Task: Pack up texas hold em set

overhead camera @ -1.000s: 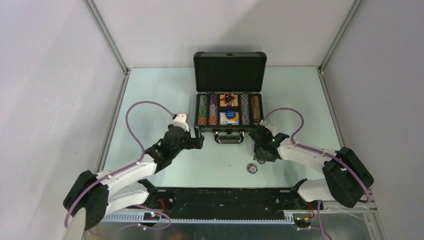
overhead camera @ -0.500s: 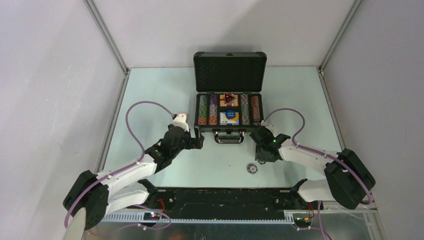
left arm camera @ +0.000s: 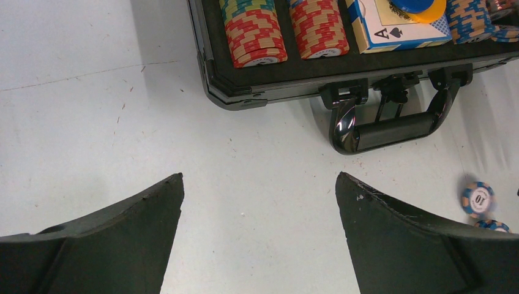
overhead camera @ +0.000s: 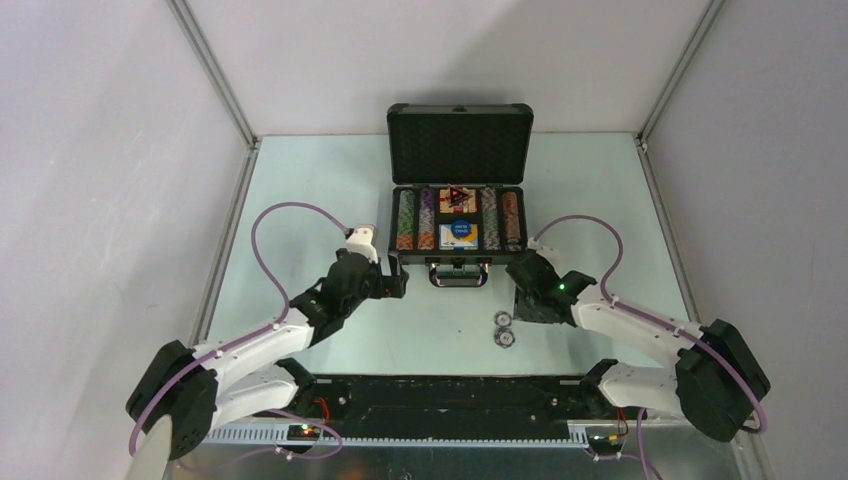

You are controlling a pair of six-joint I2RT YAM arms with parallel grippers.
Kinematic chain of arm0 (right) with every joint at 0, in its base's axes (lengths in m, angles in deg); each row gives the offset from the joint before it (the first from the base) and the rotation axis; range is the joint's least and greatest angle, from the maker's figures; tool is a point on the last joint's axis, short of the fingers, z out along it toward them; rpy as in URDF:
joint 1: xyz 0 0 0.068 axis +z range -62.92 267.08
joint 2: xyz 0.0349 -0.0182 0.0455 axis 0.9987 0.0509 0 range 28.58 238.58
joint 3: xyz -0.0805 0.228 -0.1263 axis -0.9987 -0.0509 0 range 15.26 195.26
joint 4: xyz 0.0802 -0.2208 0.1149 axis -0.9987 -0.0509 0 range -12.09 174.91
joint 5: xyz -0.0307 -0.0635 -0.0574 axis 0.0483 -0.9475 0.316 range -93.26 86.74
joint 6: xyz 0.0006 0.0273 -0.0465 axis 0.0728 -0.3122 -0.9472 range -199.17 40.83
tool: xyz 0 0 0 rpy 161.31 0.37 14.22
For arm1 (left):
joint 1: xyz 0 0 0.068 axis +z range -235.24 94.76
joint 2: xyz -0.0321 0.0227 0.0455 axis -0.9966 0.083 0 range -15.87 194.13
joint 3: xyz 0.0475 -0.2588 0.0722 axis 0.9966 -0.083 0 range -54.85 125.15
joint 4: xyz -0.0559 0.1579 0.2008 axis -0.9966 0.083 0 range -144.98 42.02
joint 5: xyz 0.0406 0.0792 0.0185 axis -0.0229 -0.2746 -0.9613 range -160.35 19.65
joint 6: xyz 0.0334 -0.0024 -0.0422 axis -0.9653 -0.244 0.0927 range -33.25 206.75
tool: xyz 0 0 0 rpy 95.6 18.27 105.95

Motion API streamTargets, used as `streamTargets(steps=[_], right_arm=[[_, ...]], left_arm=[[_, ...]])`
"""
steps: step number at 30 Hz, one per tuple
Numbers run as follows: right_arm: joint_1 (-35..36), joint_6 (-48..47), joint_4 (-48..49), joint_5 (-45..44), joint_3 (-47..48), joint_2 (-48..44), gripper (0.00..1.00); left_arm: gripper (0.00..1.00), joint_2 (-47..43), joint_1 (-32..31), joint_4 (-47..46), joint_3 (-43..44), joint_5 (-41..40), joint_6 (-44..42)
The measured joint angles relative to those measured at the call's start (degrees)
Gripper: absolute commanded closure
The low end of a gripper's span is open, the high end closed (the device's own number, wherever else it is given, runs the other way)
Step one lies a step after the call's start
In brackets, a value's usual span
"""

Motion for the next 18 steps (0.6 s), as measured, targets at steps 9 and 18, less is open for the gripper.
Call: streamTargets(steps=[9,18], right_arm=[[5.25,0.92,-2.10,0.70,0.00,-1.51,0.43],[5.44,-0.55,-0.74,1.73,4.02,4.90,0.35]], left_arm=[[0.02,0.13,0.00,0.02,0.04,0.00,0.00],[0.02,0.50,0.00,0.00,0.20,0.00,0.00]])
